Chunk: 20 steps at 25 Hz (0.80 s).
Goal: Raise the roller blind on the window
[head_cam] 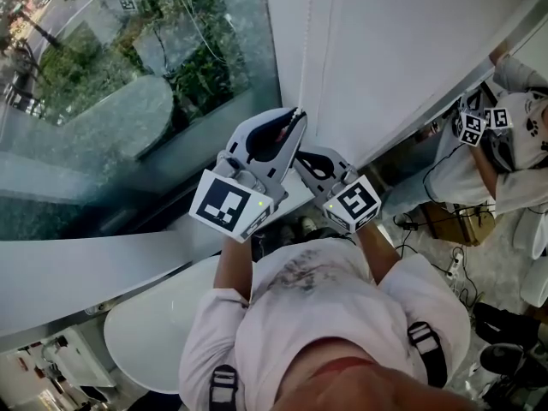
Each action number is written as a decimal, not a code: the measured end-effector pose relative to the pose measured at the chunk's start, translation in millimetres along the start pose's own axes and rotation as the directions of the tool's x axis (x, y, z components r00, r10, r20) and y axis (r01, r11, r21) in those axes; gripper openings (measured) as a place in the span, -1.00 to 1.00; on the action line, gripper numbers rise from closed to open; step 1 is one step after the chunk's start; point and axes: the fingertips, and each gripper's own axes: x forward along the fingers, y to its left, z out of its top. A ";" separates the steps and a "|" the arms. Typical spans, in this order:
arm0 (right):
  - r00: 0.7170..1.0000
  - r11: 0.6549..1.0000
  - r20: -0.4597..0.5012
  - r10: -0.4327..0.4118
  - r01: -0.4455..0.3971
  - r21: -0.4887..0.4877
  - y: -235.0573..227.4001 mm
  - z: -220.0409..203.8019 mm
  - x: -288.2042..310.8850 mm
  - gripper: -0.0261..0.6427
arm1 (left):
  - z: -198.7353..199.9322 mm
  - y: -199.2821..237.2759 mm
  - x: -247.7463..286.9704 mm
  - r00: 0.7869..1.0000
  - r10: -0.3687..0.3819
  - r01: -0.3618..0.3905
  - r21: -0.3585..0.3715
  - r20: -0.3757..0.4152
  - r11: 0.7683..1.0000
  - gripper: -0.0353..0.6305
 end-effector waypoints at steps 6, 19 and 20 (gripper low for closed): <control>1.000 1.000 0.000 0.001 -0.001 0.003 -1.3 1.3 0.2 -0.74 | -3.6 0.7 0.0 1.000 0.024 -0.024 0.008 -0.013 1.000 -0.86; 1.000 1.000 -0.026 0.014 -0.014 0.013 -0.1 -3.0 5.8 -0.74 | -21.7 3.5 -7.1 0.998 0.066 -0.066 -0.014 -0.022 0.998 -0.87; 0.999 1.000 -0.037 0.014 -0.014 0.013 0.1 -7.3 7.4 -0.74 | -26.6 4.4 -7.2 0.997 0.068 -0.069 -0.016 -0.032 0.997 -0.87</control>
